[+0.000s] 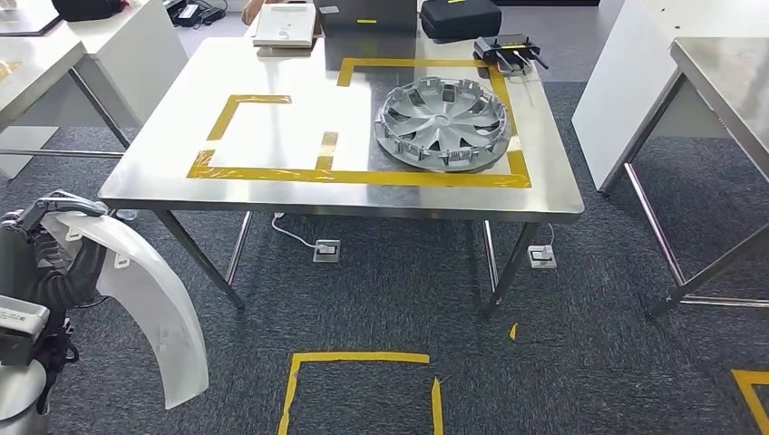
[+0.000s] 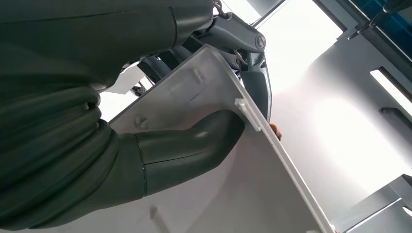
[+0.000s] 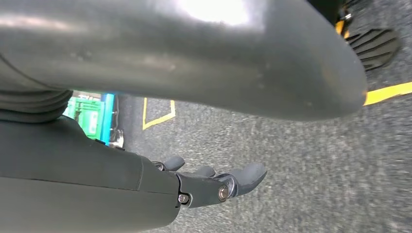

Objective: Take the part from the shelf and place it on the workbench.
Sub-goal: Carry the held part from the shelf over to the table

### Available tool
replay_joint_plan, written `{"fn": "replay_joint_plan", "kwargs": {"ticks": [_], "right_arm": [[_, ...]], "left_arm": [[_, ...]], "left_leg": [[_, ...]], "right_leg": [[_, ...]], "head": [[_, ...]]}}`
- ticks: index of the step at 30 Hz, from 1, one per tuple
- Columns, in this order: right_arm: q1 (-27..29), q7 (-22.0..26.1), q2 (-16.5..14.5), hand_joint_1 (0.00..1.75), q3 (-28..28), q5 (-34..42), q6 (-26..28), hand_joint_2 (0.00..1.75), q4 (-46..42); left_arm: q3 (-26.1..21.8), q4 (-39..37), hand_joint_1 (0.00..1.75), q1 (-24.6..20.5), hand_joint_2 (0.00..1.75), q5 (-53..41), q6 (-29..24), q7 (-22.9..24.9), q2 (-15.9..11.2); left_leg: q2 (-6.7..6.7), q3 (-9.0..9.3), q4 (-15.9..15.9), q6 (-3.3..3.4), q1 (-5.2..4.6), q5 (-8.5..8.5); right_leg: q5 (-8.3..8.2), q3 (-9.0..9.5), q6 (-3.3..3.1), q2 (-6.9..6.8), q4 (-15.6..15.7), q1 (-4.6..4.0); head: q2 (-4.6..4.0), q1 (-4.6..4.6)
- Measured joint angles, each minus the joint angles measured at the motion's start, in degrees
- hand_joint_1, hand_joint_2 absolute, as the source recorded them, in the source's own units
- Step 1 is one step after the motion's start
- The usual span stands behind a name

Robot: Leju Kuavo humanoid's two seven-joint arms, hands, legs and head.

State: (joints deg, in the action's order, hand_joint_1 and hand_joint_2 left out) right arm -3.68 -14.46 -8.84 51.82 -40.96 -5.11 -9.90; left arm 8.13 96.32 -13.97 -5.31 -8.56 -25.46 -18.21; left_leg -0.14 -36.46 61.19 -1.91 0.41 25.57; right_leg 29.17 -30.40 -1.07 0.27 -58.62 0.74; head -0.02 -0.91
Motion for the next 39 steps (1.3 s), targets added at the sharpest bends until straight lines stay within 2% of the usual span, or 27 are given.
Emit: {"fn": "replay_joint_plan", "kwargs": {"ticks": [1,3,4,6,7,9,10,11,12,14,15,16,17,18,19,21,22,25,26,27,29,31,32,34,36,37,39], "right_arm": [[0.0,0.1,0.0,0.0,0.0,0.0,0.0,0.0,0.0],[-0.1,0.2,0.0,0.0,0.0,0.0,0.0,0.0,0.0],[0.0,0.1,0.0,0.0,0.0,0.0,0.1,0.0,0.0],[-0.1,-0.1,0.0,0.0,0.0,0.0,0.1,0.0,0.0],[-0.2,-0.1,0.0,0.0,0.0,0.0,0.1,0.0,0.0],[-0.2,-0.1,0.0,0.0,0.0,0.0,0.1,0.0,0.0],[-0.2,-0.1,0.0,0.0,0.0,0.0,0.2,0.0,0.0],[-0.1,-0.2,0.0,0.0,0.0,0.0,0.2,0.0,0.0],[0.0,-0.2,0.0,0.0,0.0,0.0,0.2,0.0,0.0],[0.0,-0.3,0.0,0.0,0.0,0.0,0.2,0.0,0.0],[0.0,-0.2,0.0,0.0,0.0,0.1,0.2,0.0,0.0],[-0.1,-0.2,0.0,0.0,0.0,0.1,0.2,0.0,0.0],[-0.1,-0.2,0.1,0.0,0.0,0.1,0.2,0.0,0.0],[0.0,-0.2,0.1,0.0,0.0,0.1,0.2,0.0,0.0],[0.0,-0.3,0.1,0.0,0.0,0.1,0.2,0.0,0.0],[0.1,-0.3,0.1,0.0,0.0,0.1,0.2,0.0,0.0],[0.0,-0.3,0.1,0.0,0.0,0.1,0.2,0.0,0.0],[0.0,-0.3,0.1,0.0,0.0,0.1,0.2,0.0,0.0],[0.1,-0.3,0.0,0.0,0.0,0.1,0.1,0.0,0.0],[0.2,-0.3,0.0,0.0,0.0,0.1,0.1,0.0,0.0],[0.2,-0.3,0.0,0.0,0.0,0.1,0.1,0.0,0.0],[0.2,-0.1,0.0,0.0,0.0,0.1,0.2,0.0,0.0],[0.1,0.0,0.0,0.0,0.0,0.1,0.2,0.0,0.0],[0.1,0.1,0.0,0.0,0.0,0.1,0.2,0.0,0.0],[0.1,0.1,0.0,0.0,0.0,0.1,0.2,0.0,0.0],[0.0,0.1,0.0,0.0,0.0,0.1,0.2,0.0,0.0],[-0.1,0.1,0.0,0.0,0.0,0.1,0.2,0.0,0.0]], "left_arm": [[0.0,0.0,1.75,0.0,1.75,0.0,0.1,0.0,0.0],[0.0,0.0,1.75,0.1,1.75,0.0,0.2,0.0,0.0],[0.0,0.1,1.75,0.1,1.75,0.0,0.3,0.0,0.0],[0.0,0.2,1.75,0.0,1.75,-0.1,0.3,0.0,0.0],[0.0,0.2,1.75,0.0,1.75,-0.1,0.3,0.0,0.0],[0.0,0.2,1.75,0.1,1.75,-0.1,0.4,-0.1,0.1],[0.0,0.1,1.75,0.3,1.75,-0.1,0.4,-0.1,0.2],[0.0,0.1,1.75,0.4,1.75,-0.1,0.4,-0.1,0.2],[0.0,0.1,1.75,0.4,1.75,-0.1,0.4,-0.1,0.2],[0.0,0.1,1.75,0.5,1.75,-0.1,0.4,-0.1,0.2],[0.0,0.1,1.75,0.4,1.75,-0.2,0.4,-0.1,0.2],[0.0,0.0,1.75,0.4,1.75,-0.2,0.4,-0.1,0.2],[0.0,0.0,1.75,0.4,1.75,-0.2,0.4,-0.1,0.2],[0.0,0.0,1.75,0.4,1.75,-0.2,0.4,-0.2,0.2],[0.0,0.0,1.75,0.3,1.75,-0.2,0.4,-0.2,0.1],[0.0,-0.1,1.75,0.1,1.75,-0.1,0.5,-0.3,-0.1],[0.0,-0.1,1.75,0.0,1.75,-0.1,0.5,-0.3,-0.2],[-0.1,-0.3,1.75,0.2,1.75,0.0,0.5,-0.5,-0.3],[-0.1,-0.4,1.75,0.3,1.75,0.0,0.5,-0.5,-0.3],[-0.1,-0.4,1.75,0.4,1.75,0.1,0.5,-0.6,-0.3],[-0.2,-0.5,1.75,0.4,1.75,0.2,0.5,-0.9,-0.5],[-0.3,-0.6,1.75,0.5,1.75,0.4,0.5,-1.0,-0.7],[-0.3,-0.6,1.75,0.6,1.75,0.4,0.5,-1.1,-0.7],[-0.4,-0.6,1.75,0.8,1.75,0.5,0.5,-1.1,-0.8],[-0.4,-0.6,1.75,0.7,1.75,0.5,0.5,-1.1,-0.8],[-0.4,-0.5,1.75,0.7,1.75,0.5,0.5,-1.1,-0.8],[-0.4,-0.5,1.75,0.7,1.75,0.5,0.5,-1.1,-0.8]], "left_leg": [[0.06,0.65,-1.7,0.45,-0.17,-0.23],[0.09,1.06,-2.3,1.55,-0.33,0.24],[0.03,1.43,-2.4,2.01,-0.24,-0.24],[-0.04,2.19,-2.6,2.75,-0.08,-0.11],[-0.01,2.47,-2.7,3.06,-0.08,0.09],[-0.01,2.73,-2.6,3.48,-0.27,0.57],[-0.05,2.88,-2.6,3.58,-0.39,0.85],[-0.11,3.11,-2.5,3.61,-0.48,1.17],[-0.17,3.46,-2.4,3.58,-0.54,1.51],[-0.22,4.37,-2.3,3.35,-0.64,2.3],[-0.23,4.73,-2.3,3.13,-0.71,2.63],[-0.23,4.95,-2.4,2.82,-0.76,2.93],[-0.24,5.12,-2.2,2.47,-0.81,3.02],[-0.26,5.27,-2.1,2.09,-0.88,3.0],[-0.24,5.32,-1.9,1.74,-0.89,3.08],[-0.19,4.57,0.4,1.18,-0.82,3.85],[-0.16,3.23,2.9,0.93,-0.7,4.95],[-0.13,-2.81,12.4,-0.06,-0.21,8.74],[-0.12,-4.0,13.3,-0.24,-0.06,8.59],[-0.11,-4.15,12.2,-0.29,0.07,7.23],[-0.05,-1.87,4.9,-0.14,0.27,2.02],[0.01,0.29,-1.1,0.28,0.11,-0.36],[0.02,0.62,-2.1,0.66,-0.02,-0.47],[-0.07,0.97,-2.2,1.68,-0.12,-0.36],[-0.13,1.7,-2.5,2.45,0.02,-0.31],[-0.13,2.13,-2.7,2.79,0.06,-0.15],[-0.07,2.6,-2.8,3.29,-0.07,0.35]], "right_leg": [[0.32,0.16,0.39,0.0,0.1,-0.03],[0.5,0.3,1.18,-0.03,-0.2,-0.2],[0.6,0.33,1.5,-0.06,-0.6,-0.21],[1.55,-0.82,1.94,-0.08,-3.4,-0.15],[2.74,-2.52,2.14,-0.08,-6.4,-0.11],[5.72,-7.23,2.42,-0.07,-13.5,-0.14],[6.4,-9.18,2.46,-0.07,-15.9,-0.16],[5.9,-10.21,2.4,-0.07,-16.3,-0.2],[4.1,-10.08,2.24,-0.07,-14.5,-0.24],[-0.94,-7.56,1.57,-0.09,-7.0,-0.43],[-2.0,-6.36,1.23,-0.11,-3.7,-0.61],[-2.46,-5.48,0.89,-0.12,-1.6,-0.79],[-2.32,-5.13,0.59,-0.11,-0.8,-0.88],[-2.13,-4.86,0.31,-0.1,-0.5,-0.91],[-2.61,-4.37,-0.01,-0.07,-0.3,-0.77],[-2.72,-3.35,-0.63,-0.06,0.1,-0.48],[-2.56,-2.91,-0.86,-0.05,0.2,-0.37],[-1.71,-2.09,-1.08,-0.04,0.2,-0.32],[-1.35,-1.72,-1.0,-0.04,0.2,-0.28],[-0.97,-1.25,-0.89,-0.03,0.2,-0.22],[-0.06,-0.21,-0.48,-0.01,0.1,-0.04],[0.68,0.37,0.17,0.02,0.1,-0.01],[0.85,0.47,0.57,0.02,0.1,-0.05],[0.83,0.65,1.32,-0.01,-0.2,-0.16],[0.82,-0.38,1.79,-0.04,-2.6,-0.13],[1.39,-1.97,1.96,-0.05,-5.3,-0.08],[4.1,-6.73,2.27,-0.05,-12.5,-0.09]], "head": [[0.0,-0.03],[0.0,-0.08],[0.0,-0.02],[0.0,0.1],[0.01,0.16],[0.01,0.24],[0.01,0.24],[0.0,0.26],[0.0,0.27],[0.0,0.29],[0.0,0.29],[0.0,0.28],[0.0,0.26],[0.0,0.27],[0.0,0.27],[0.0,0.11],[0.0,0.01],[0.0,-0.1],[0.0,-0.09],[0.0,-0.1],[0.0,-0.1],[0.0,-0.12],[0.0,-0.12],[0.01,-0.05],[0.01,0.04],[0.01,0.07],[0.01,0.15]]}}
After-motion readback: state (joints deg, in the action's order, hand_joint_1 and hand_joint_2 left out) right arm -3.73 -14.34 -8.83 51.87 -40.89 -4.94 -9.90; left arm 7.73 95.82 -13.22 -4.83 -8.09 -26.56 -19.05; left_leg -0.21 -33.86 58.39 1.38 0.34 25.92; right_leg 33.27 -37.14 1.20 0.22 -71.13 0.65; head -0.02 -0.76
